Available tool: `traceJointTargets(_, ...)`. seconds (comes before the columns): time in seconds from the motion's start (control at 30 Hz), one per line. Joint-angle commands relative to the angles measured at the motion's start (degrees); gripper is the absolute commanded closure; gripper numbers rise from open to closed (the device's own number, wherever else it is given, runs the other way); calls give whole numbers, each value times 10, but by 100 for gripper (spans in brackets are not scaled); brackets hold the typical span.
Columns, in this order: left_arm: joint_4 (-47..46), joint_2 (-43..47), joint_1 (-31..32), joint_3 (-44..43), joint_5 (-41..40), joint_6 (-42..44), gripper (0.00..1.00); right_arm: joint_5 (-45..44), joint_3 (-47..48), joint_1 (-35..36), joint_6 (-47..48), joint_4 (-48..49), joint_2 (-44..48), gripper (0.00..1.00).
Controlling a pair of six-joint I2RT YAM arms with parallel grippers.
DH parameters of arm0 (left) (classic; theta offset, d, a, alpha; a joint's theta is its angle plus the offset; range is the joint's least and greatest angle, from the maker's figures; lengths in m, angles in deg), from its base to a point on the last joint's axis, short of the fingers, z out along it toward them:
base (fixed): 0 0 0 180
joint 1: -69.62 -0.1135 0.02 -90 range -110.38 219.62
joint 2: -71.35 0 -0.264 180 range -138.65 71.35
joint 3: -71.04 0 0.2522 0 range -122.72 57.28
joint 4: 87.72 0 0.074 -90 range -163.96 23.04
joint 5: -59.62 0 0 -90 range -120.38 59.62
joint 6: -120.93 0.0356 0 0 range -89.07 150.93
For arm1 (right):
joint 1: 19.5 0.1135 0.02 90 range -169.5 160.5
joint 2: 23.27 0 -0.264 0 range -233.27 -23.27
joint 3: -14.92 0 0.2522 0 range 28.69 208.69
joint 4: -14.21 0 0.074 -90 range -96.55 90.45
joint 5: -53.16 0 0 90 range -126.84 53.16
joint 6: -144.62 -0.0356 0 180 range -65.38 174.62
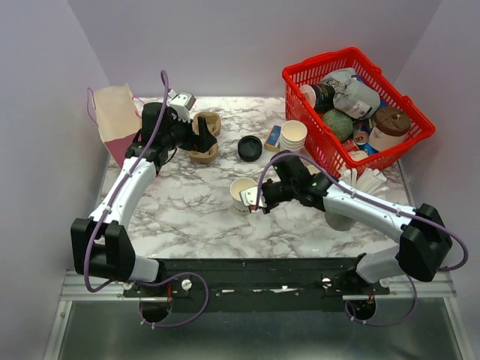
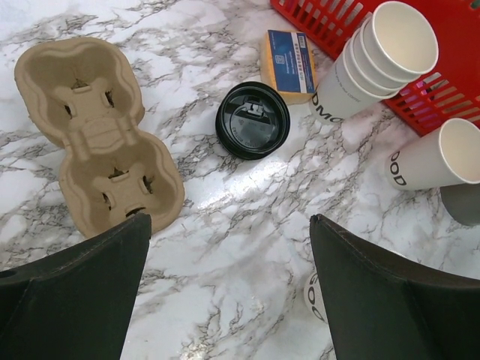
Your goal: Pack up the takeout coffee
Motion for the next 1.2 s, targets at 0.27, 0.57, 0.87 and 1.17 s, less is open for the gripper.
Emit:
traceJointTargets(0.27,-15,-25,-4,1,20,-21,6,-17,-32,5,51,11,8,79)
traceJointTargets(0.57,-3,-52,5,-48,41,-13,6,-33,12,-19,83,-85,63,41)
traceJointTargets(0.87,98,-156,51,-208,-12,145,11,-78,144,-105,-120,-132,79,35)
traceJointTargets(1.17,410,-426,102,-570,47,364,54,-100,554,-211,-422,-220,-12,26)
